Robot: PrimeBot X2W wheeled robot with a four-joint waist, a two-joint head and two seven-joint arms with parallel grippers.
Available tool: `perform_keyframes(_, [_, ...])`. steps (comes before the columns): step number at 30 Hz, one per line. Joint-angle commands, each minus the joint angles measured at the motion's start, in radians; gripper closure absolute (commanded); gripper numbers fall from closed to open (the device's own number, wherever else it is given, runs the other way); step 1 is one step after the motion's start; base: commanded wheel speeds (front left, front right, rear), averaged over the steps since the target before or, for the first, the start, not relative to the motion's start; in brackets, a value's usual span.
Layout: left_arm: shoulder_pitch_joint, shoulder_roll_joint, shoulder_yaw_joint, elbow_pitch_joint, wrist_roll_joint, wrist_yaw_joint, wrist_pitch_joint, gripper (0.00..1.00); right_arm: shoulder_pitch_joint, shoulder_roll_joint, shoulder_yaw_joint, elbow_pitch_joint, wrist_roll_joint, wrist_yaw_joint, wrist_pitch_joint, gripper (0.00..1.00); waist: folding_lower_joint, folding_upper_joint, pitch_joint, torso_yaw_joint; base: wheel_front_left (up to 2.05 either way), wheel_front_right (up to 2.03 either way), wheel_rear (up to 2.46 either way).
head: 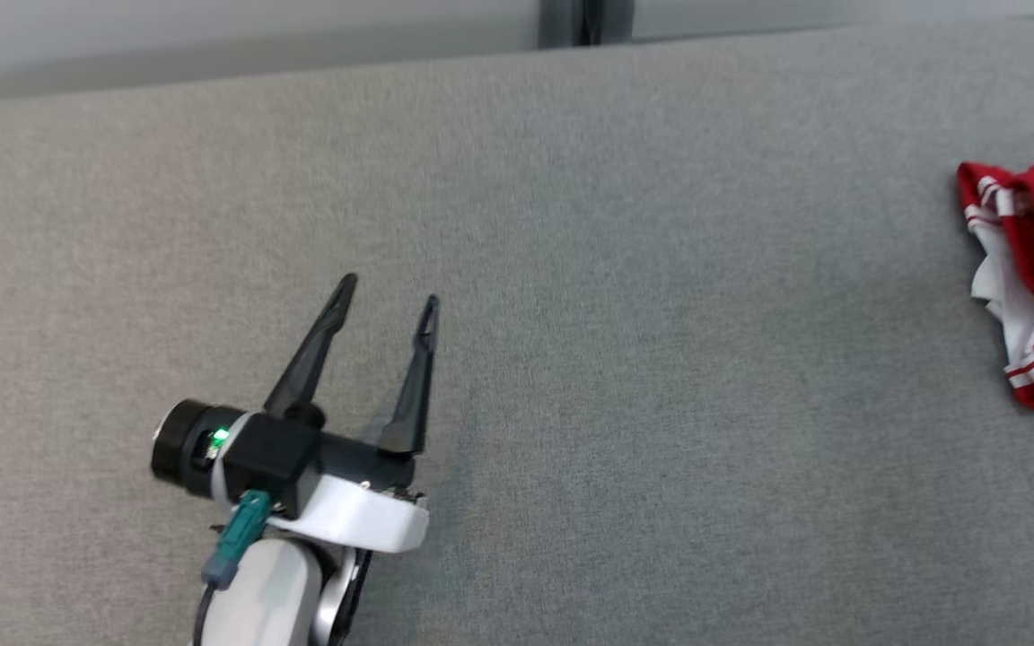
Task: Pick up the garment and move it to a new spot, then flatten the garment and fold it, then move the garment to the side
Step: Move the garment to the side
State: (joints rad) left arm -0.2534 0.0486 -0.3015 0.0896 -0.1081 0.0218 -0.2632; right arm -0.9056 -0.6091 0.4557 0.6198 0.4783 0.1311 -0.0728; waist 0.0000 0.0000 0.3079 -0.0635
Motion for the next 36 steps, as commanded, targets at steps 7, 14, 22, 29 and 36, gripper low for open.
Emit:
perform_keyframes(7, [0.095, 0.004, 0.080, -0.046, 0.007, 0.046, 0.000, 0.00, 0.168, 0.126, -0.077, -0.096, 0.005, 0.000, -0.147, 0.00, 0.0000, 0.0000, -0.133, 0.027, 0.00, 0.00, 0.00])
perform_keyframes(14, [0.162, 0.004, 0.112, -0.070, 0.000, 0.081, 0.000, 0.00, 0.372, 0.278, -0.180, -0.208, -0.070, 0.000, -0.190, 0.00, 0.0000, 0.0000, -0.182, 0.067, 0.00, 0.00, 0.00])
perform_keyframes(22, [0.229, 0.005, 0.138, -0.055, -0.101, 0.090, 0.000, 0.00, 0.572, 0.437, -0.256, -0.310, -0.183, 0.000, -0.193, 0.00, 0.0000, 0.0000, -0.234, 0.092, 0.00, 0.00, 0.00])
perform_keyframes(29, [0.261, 0.004, 0.161, -0.043, -0.170, 0.100, 0.000, 0.00, 0.682, 0.519, -0.271, -0.331, -0.243, 0.000, -0.193, 0.00, 0.0000, 0.0000, -0.257, 0.107, 0.00, 0.00, 0.00])
perform_keyframes(36, [0.284, 0.004, 0.167, -0.021, -0.188, 0.053, 0.000, 0.00, 0.724, 0.537, -0.283, -0.335, -0.288, 0.000, -0.194, 0.00, 0.0000, 0.0000, -0.271, 0.114, 0.00, 0.00, 0.00])
